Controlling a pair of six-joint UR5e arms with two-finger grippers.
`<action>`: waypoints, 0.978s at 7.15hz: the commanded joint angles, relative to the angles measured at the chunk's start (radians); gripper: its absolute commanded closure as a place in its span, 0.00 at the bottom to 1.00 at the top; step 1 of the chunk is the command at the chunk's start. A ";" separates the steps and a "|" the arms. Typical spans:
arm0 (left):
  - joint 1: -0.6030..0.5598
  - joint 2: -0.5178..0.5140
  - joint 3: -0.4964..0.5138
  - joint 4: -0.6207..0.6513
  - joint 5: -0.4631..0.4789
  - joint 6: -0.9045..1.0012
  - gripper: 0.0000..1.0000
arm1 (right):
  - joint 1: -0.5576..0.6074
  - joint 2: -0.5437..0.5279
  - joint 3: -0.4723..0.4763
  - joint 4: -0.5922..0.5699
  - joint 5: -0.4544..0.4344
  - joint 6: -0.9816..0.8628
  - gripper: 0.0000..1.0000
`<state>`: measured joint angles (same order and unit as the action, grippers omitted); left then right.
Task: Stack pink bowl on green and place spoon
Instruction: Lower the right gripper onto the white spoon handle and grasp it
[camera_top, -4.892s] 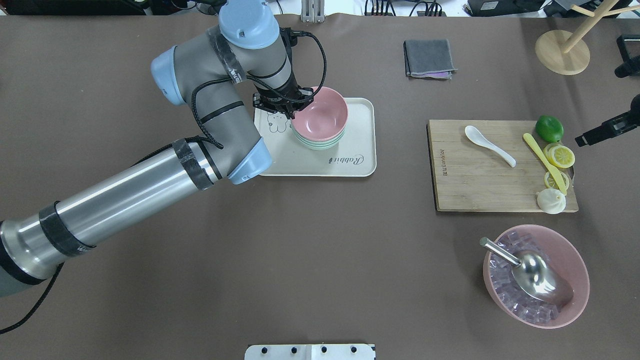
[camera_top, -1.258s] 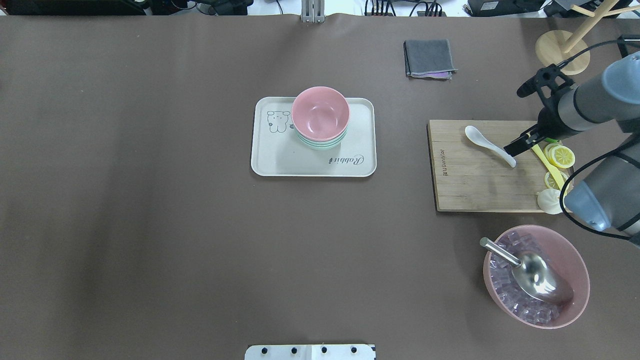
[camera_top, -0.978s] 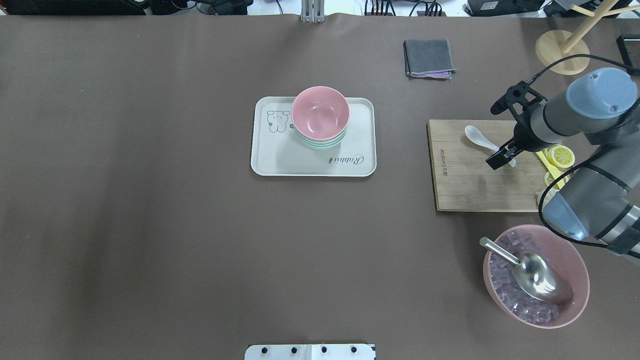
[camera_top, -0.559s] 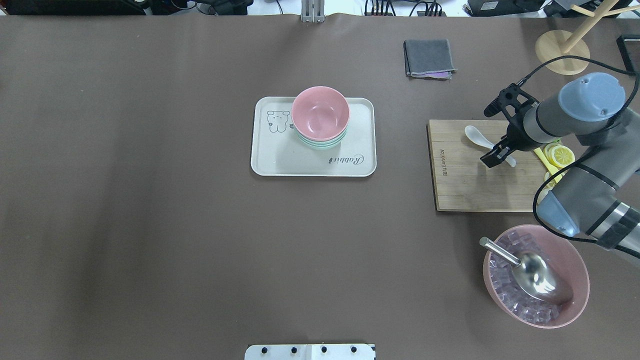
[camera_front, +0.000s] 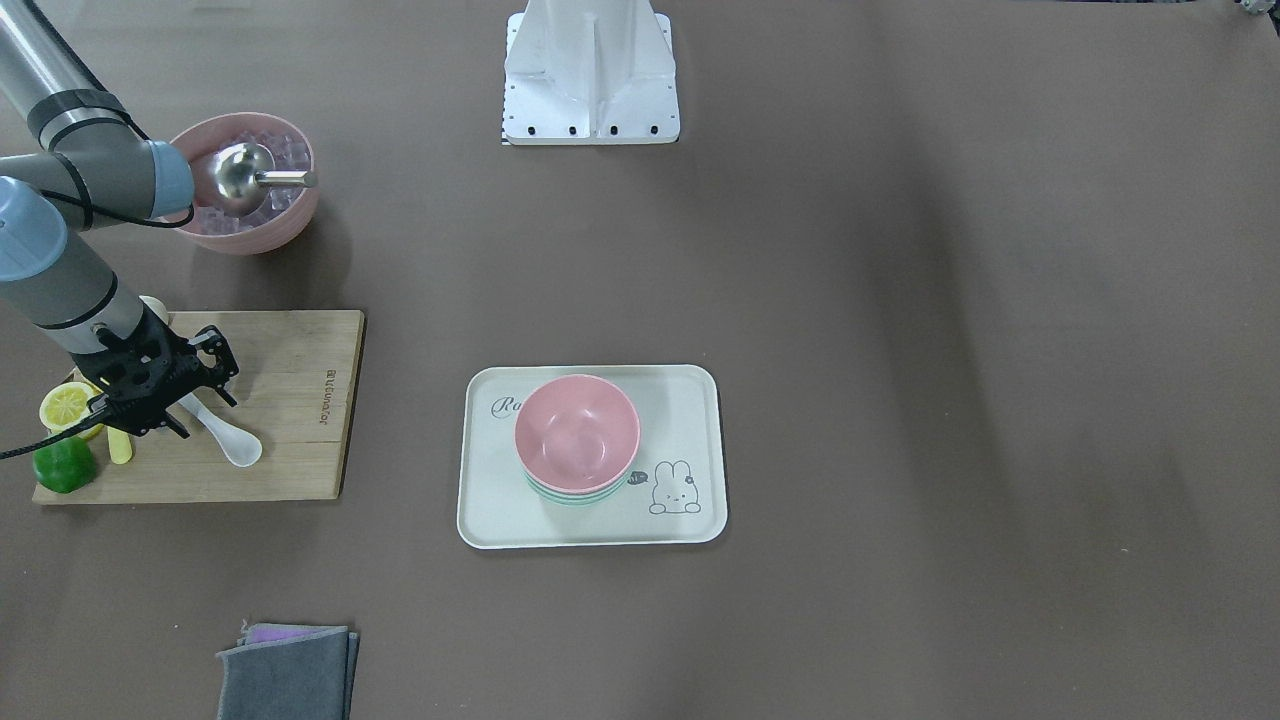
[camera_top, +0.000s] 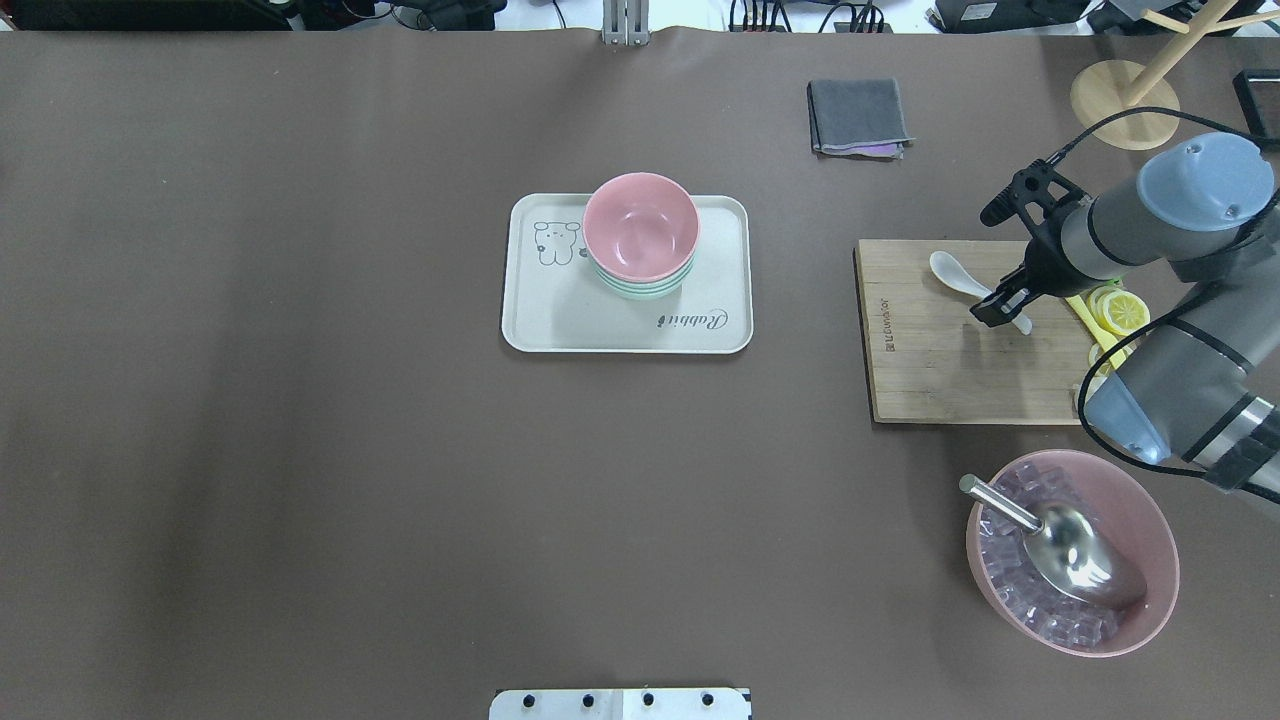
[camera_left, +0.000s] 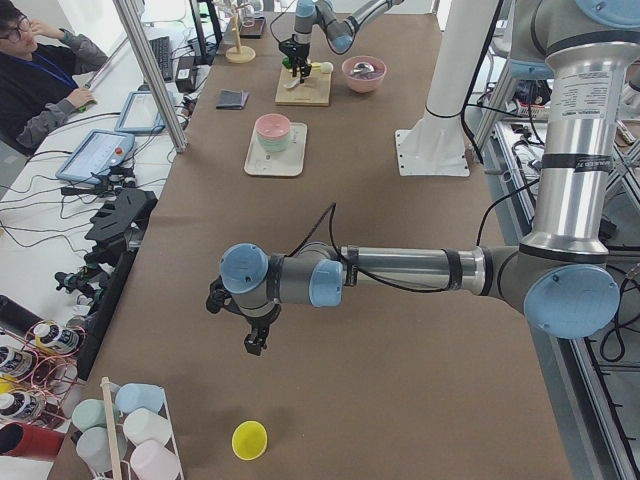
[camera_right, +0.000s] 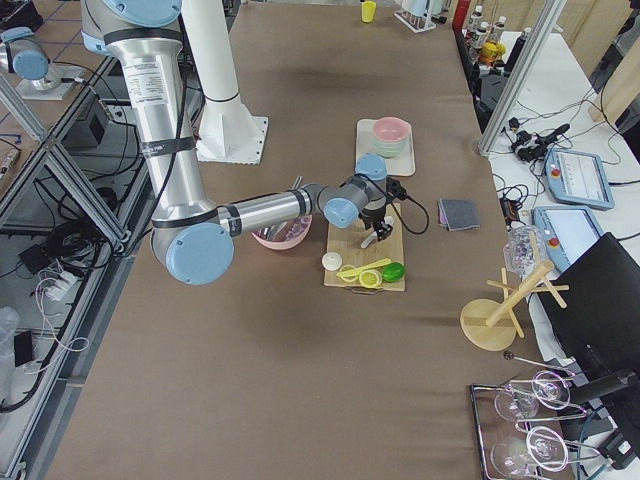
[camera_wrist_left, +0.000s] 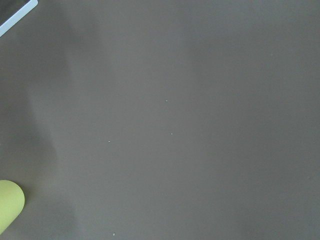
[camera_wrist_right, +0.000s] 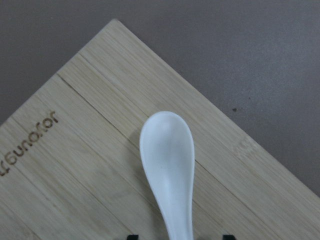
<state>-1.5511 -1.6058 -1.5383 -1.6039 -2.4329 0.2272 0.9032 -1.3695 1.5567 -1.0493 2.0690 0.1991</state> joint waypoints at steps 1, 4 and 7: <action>0.000 0.001 -0.003 -0.001 0.000 0.000 0.02 | 0.002 -0.005 0.000 0.000 0.003 -0.001 0.43; 0.000 0.001 -0.003 -0.001 0.000 0.000 0.02 | 0.002 -0.006 0.000 -0.001 0.005 0.000 0.49; 0.000 0.001 -0.003 -0.001 0.000 0.000 0.02 | 0.002 -0.006 -0.004 -0.003 0.005 0.000 0.66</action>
<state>-1.5509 -1.6046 -1.5416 -1.6046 -2.4329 0.2270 0.9051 -1.3759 1.5538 -1.0511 2.0739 0.1994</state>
